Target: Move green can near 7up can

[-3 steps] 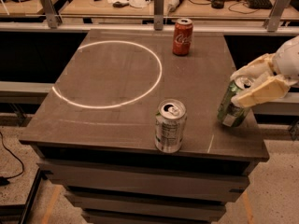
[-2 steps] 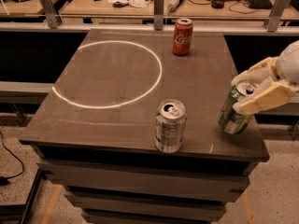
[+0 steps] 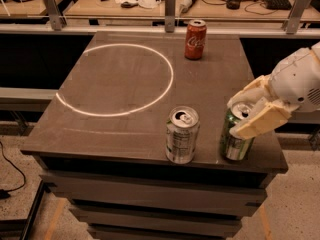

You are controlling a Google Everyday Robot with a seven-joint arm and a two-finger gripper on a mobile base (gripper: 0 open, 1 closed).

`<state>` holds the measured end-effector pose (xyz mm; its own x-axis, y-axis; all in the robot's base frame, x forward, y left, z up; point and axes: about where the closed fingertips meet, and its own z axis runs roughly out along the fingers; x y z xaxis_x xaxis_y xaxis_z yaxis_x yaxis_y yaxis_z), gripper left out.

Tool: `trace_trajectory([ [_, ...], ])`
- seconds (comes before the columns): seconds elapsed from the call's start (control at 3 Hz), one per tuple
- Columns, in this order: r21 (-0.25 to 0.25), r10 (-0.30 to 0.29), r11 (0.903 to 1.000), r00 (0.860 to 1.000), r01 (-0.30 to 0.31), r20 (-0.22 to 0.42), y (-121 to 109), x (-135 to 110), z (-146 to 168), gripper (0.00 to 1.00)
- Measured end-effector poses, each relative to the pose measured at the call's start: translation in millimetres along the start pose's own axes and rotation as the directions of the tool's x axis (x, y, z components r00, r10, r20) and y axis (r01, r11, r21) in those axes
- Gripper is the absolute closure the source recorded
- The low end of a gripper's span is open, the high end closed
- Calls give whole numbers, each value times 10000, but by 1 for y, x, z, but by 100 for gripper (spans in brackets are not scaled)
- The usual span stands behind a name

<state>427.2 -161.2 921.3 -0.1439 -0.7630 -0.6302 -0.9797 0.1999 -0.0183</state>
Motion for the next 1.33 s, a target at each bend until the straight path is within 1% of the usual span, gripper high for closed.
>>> trace_trajectory([
  [0.33,-442,-178,9989,9992,162,-365,7,-4,26,50],
  [0.67,-442,-180,9989,9992,164,-366,7,-7,23,27],
  [1.0,-481,-160,9987,9998,152,-144,9,-9,26,4],
  [1.33,-338,109,9994,9994,-98,333,5,-4,23,0],
])
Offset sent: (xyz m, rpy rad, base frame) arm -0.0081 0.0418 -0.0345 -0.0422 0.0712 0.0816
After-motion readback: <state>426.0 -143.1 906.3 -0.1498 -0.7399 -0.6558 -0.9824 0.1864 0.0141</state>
